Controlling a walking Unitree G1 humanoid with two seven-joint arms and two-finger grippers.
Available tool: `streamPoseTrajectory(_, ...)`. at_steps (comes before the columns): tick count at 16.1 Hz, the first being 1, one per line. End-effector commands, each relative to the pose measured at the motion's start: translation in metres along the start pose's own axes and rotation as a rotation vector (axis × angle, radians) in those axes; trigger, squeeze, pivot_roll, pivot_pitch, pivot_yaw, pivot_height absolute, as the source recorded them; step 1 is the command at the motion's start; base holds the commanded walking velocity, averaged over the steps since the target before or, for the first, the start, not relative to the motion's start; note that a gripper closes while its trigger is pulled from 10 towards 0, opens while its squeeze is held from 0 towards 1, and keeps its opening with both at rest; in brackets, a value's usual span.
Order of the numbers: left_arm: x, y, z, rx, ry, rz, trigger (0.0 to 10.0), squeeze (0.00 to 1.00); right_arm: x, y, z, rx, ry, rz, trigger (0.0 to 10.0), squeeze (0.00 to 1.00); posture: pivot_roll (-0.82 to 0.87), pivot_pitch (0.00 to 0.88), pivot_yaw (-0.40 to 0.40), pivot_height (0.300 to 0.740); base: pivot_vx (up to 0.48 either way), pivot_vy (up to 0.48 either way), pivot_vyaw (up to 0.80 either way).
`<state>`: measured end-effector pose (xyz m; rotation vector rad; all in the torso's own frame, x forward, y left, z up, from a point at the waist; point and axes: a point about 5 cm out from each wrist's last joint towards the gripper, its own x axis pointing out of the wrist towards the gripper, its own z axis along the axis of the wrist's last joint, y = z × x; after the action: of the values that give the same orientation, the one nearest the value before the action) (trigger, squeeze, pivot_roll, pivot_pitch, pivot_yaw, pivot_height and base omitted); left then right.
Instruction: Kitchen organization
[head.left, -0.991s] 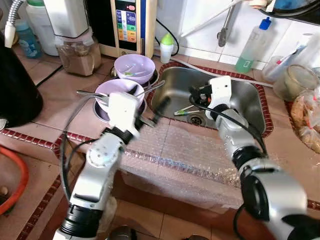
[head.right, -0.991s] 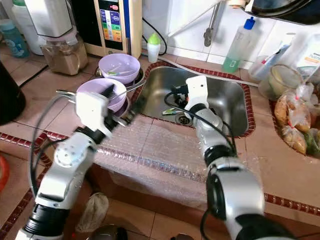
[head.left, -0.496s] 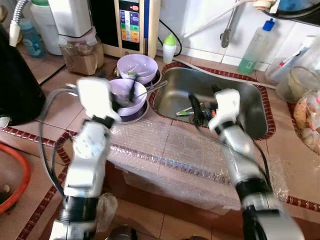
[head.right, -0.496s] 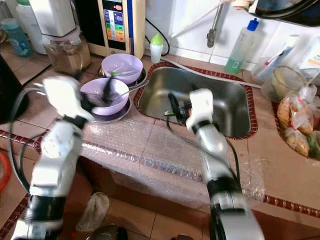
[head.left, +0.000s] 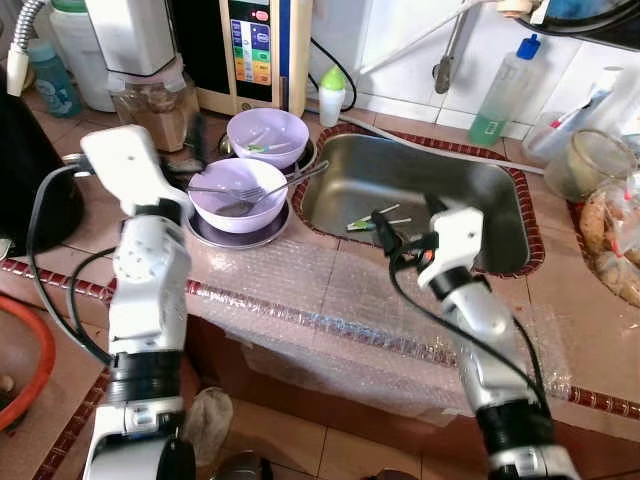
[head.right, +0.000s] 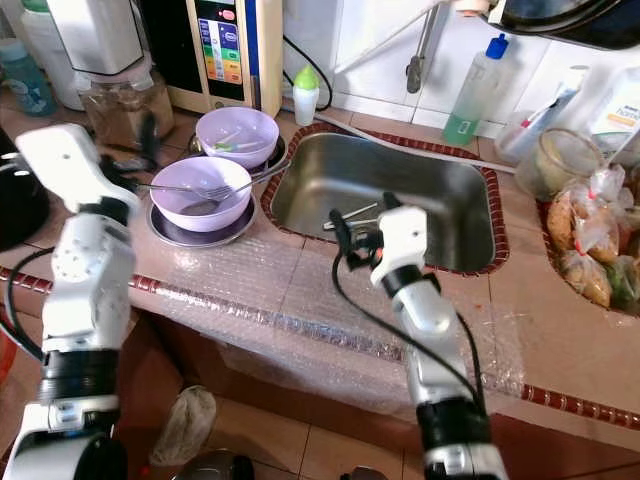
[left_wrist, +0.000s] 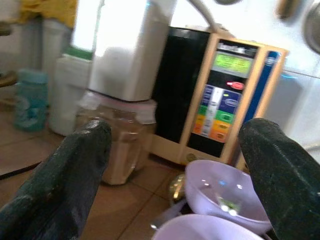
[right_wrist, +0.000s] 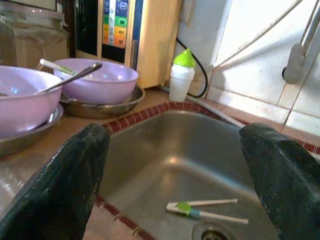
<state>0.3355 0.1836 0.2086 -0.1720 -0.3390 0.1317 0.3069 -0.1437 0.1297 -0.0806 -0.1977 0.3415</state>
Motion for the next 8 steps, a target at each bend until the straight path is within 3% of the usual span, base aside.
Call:
streamPoseTrajectory(1, 0.005, 0.001, 0.002, -0.003, -0.008, 0.015, 10.0, 1.00, 0.001, 0.001, 0.007, -0.002, -0.016, 0.007, 10.0, 1.00, -0.02, 0.000, -0.021, 0.740, 0.000, 0.000, 0.00)
streamPoseTrajectory(3, 0.008, 0.007, -0.001, 0.012, 0.013, 0.054, 10.0, 1.00, -0.002, 0.006, 0.007, 0.017, 0.004, 0.034, 10.0, 1.00, -0.02, 0.000, -0.020, 0.740, 0.000, 0.000, 0.00)
streamPoseTrajectory(4, 0.009, 0.013, -0.008, -0.007, 0.057, 0.096, 10.0, 0.00, -0.003, 0.009, 0.009, 0.022, 0.008, 0.054, 10.0, 1.00, -0.03, 0.000, -0.020, 0.740, 0.000, 0.000, 0.00)
streamPoseTrajectory(5, 0.009, 0.015, -0.012, -0.010, 0.080, 0.111, 10.0, 0.00, -0.003, 0.011, 0.009, 0.023, 0.010, 0.064, 10.0, 0.95, -0.03, 0.000, -0.021, 0.740, 0.000, 0.000, 0.00)
streamPoseTrajectory(6, 0.010, 0.018, -0.016, -0.022, 0.100, 0.132, 10.0, 0.00, -0.004, 0.012, 0.010, 0.025, 0.014, 0.075, 10.0, 0.62, -0.03, 0.000, -0.022, 0.740, 0.000, 0.000, 0.00)
streamPoseTrajectory(7, 0.010, 0.019, -0.019, -0.032, 0.123, 0.144, 10.0, 0.00, -0.005, 0.013, 0.010, 0.026, 0.020, 0.079, 10.0, 0.10, -0.03, 0.000, -0.022, 0.740, 0.000, 0.000, 0.00)
streamPoseTrajectory(8, 0.010, 0.021, -0.022, -0.042, 0.133, 0.159, 10.0, 0.00, -0.005, 0.014, 0.010, 0.026, 0.025, 0.081, 10.0, 0.00, -0.03, 0.000, -0.022, 0.740, 0.000, 0.000, 0.00)
